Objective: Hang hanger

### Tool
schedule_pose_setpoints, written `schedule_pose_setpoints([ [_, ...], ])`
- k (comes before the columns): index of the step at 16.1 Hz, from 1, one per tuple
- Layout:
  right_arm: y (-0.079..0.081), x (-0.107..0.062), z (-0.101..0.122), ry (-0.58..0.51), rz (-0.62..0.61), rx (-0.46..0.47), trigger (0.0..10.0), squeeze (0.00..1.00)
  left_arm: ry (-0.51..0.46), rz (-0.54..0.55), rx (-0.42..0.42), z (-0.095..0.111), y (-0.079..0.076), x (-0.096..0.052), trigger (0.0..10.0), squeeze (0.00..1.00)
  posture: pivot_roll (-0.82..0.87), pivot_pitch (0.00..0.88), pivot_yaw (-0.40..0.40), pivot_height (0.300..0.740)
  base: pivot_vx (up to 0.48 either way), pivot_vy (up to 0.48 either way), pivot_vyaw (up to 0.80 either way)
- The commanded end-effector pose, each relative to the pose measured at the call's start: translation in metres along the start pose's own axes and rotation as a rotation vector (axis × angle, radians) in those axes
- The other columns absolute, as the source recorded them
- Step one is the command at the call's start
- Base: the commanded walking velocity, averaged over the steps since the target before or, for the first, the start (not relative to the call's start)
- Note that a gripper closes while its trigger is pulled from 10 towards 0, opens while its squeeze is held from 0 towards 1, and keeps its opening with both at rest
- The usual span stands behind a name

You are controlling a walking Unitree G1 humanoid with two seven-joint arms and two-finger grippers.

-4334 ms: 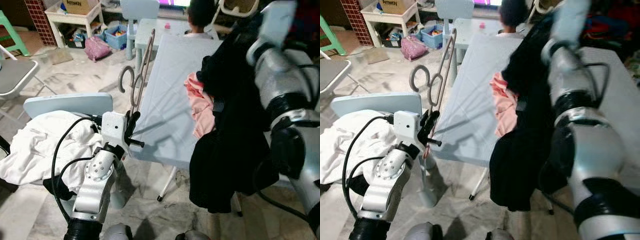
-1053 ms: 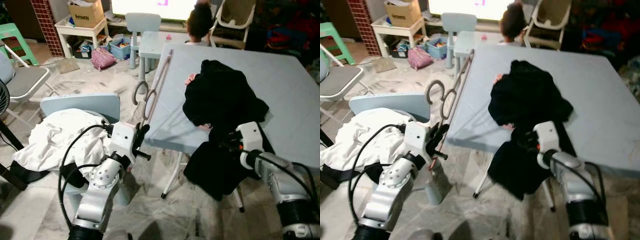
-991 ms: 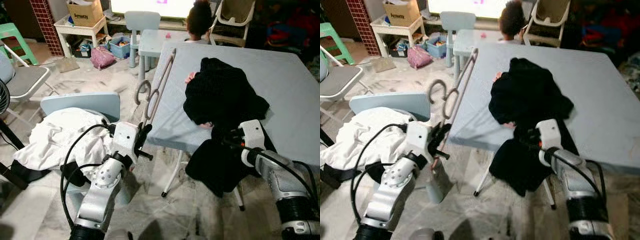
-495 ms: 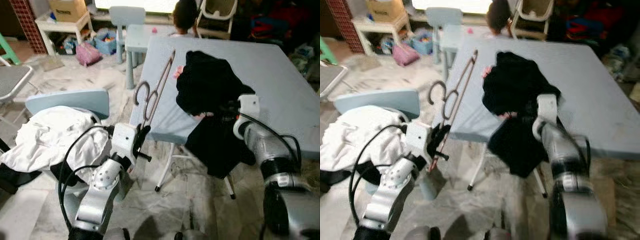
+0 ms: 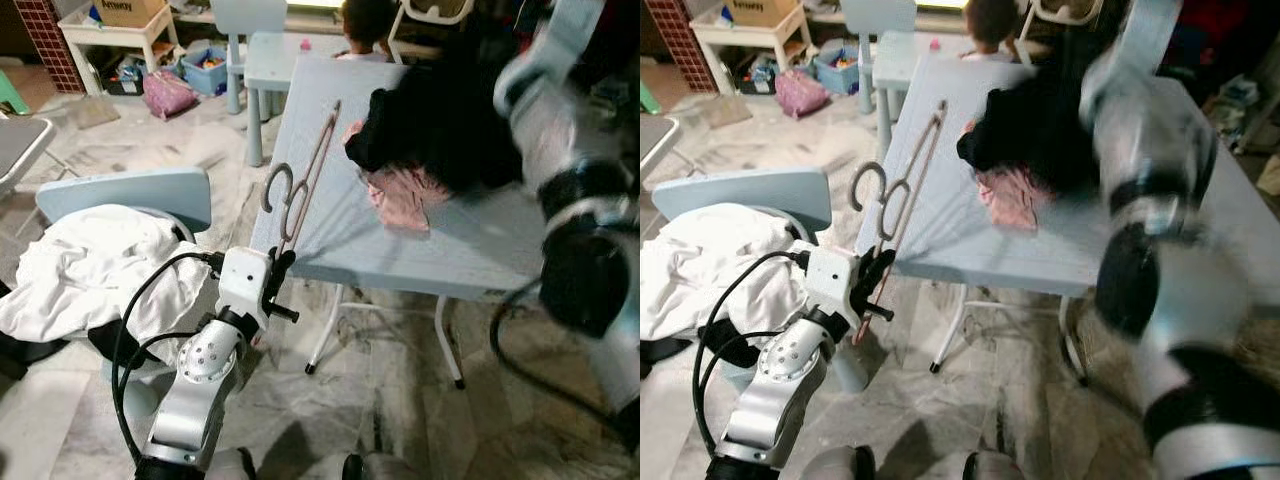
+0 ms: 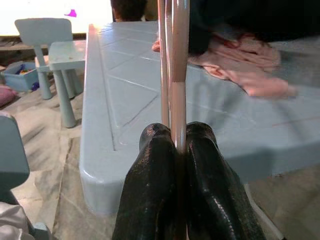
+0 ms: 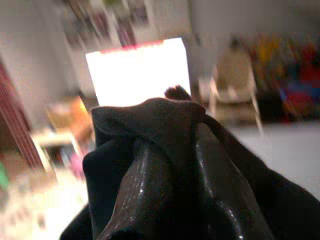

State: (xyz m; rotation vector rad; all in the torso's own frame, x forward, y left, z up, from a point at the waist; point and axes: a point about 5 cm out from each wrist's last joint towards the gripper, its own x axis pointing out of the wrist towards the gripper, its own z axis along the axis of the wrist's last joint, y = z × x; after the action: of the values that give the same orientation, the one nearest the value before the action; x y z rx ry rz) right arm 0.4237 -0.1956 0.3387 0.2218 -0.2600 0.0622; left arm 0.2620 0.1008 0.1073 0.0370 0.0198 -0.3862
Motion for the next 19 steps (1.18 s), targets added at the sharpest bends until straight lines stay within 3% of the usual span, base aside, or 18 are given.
schedule_pose_setpoints([
  [1, 0.003, 0.003, 0.025, -0.095, 0.019, 0.016, 0.0, 0.0, -0.03, 0.009, 0.008, 0.008, 0.0, 0.003, 10.0, 0.0, 0.01, 0.011, -0.094, 0.74, 0.0, 0.0, 0.0],
  [3, 0.01, 0.005, 0.03, -0.102, 0.038, -0.021, 0.0, 0.0, -0.031, 0.016, 0.007, 0.007, 0.0, 0.001, 10.0, 0.0, 0.01, 0.007, -0.101, 0.74, 0.0, 0.0, 0.0],
  [4, 0.01, 0.004, 0.016, -0.042, 0.032, -0.102, 3.1, 0.0, -0.029, 0.018, 0.007, 0.006, -0.001, 0.001, 10.0, 0.0, 0.02, 0.008, -0.103, 0.74, 0.0, 0.0, 0.0],
  [5, 0.007, 0.002, 0.002, 0.024, 0.018, -0.182, 10.0, 0.0, -0.028, 0.019, 0.006, 0.006, -0.001, 0.001, 10.0, 0.0, 0.02, 0.006, -0.105, 0.74, 0.0, 0.0, 0.0],
  [6, -0.006, -0.009, -0.047, 0.217, 0.021, -0.381, 10.0, 0.0, -0.025, 0.018, 0.004, 0.005, -0.003, 0.0, 10.0, 0.0, 0.02, 0.009, -0.102, 0.74, 0.0, 0.0, 0.0],
  [7, -0.023, -0.026, -0.088, 0.385, 0.005, -0.413, 10.0, 1.0, -0.019, 0.013, 0.006, 0.004, -0.003, 0.001, 10.0, 0.0, 0.02, 0.007, -0.099, 0.74, 0.0, 0.0, 0.0],
  [9, -0.04, -0.046, -0.123, 0.503, -0.001, -0.414, 10.0, 1.0, -0.014, 0.008, 0.01, 0.004, -0.002, 0.001, 10.0, 0.0, 0.02, 0.007, -0.092, 0.74, 0.0, 0.0, 0.0],
  [13, -0.068, -0.076, -0.157, 0.622, -0.021, -0.497, 10.0, 1.0, -0.002, -0.017, 0.021, 0.002, -0.004, 0.002, 10.0, 0.0, 0.0, 0.0, -0.072, 0.74, 0.0, 0.0, 0.0],
  [16, -0.082, -0.09, -0.164, 0.541, -0.074, -0.523, 10.0, 1.0, 0.013, -0.044, -0.001, -0.001, -0.008, 0.001, 10.0, 0.0, -0.01, 0.0, -0.068, 0.74, 0.0, 0.0, 0.0],
  [18, -0.088, -0.099, -0.171, 0.515, -0.121, -0.458, 10.0, 1.0, 0.006, -0.114, -0.043, 0.0, -0.014, -0.002, 10.0, 0.0, -0.01, 0.0, -0.057, 0.74, 0.0, 0.0, 0.0],
  [19, -0.088, -0.107, -0.174, 0.436, -0.131, -0.329, 10.0, 1.0, 0.015, -0.099, -0.013, -0.001, -0.012, -0.001, 10.0, 0.0, -0.01, 0.0, -0.044, 0.74, 0.0, 0.0, 0.0],
])
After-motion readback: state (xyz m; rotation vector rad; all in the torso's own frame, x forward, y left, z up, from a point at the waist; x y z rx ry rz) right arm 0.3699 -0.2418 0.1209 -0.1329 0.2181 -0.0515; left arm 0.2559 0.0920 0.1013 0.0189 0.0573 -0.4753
